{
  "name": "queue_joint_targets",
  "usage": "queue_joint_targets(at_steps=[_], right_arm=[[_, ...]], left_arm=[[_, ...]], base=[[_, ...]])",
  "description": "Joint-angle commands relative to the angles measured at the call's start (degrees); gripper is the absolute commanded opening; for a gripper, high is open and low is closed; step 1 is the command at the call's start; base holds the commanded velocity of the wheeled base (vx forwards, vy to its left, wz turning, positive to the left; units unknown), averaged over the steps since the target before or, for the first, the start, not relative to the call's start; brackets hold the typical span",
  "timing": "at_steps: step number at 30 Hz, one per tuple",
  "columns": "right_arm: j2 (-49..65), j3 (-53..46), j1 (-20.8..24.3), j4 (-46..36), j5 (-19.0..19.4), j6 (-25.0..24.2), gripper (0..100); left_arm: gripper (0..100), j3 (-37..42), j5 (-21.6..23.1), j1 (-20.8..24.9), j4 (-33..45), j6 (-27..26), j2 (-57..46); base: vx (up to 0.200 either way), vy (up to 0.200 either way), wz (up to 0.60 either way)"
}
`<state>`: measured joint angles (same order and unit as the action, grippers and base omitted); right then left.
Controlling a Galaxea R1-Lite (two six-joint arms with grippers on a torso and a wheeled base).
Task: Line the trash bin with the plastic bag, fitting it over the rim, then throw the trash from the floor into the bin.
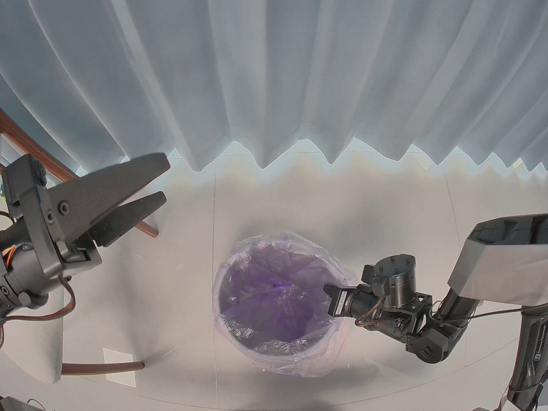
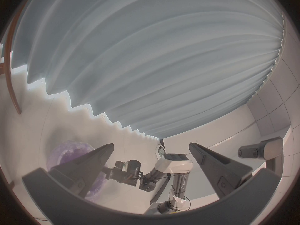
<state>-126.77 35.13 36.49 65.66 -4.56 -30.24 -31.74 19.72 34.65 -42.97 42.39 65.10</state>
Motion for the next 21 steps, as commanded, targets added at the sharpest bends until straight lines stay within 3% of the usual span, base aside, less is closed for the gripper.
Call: queue_joint_targets(at_steps=[1, 17, 18, 21], right_arm=[[-6.82, 1.96, 0.52, 2.46, 0.08, -1.57, 0], [-8.41, 3.8, 0.34, 5.36, -0.19, -2.8, 0], [-8.41, 3.8, 0.34, 5.27, -0.19, -2.71, 100], [-8.41, 3.71, 0.34, 5.44, -0.19, -2.89, 100]], left_arm=[[100, 1.07, 1.28, 0.16, -0.01, -0.11, -1.46], [100, 2.04, 1.55, 1.83, -0.09, -0.2, -1.55], [100, 2.04, 1.55, 1.83, -0.09, -0.2, -1.55], [100, 2.13, 1.46, 1.83, -0.09, -0.29, -1.46]], base=[[0.0, 0.0, 0.0], [0.0, 0.0, 0.0], [0.0, 0.0, 0.0], [0.0, 0.0, 0.0]])
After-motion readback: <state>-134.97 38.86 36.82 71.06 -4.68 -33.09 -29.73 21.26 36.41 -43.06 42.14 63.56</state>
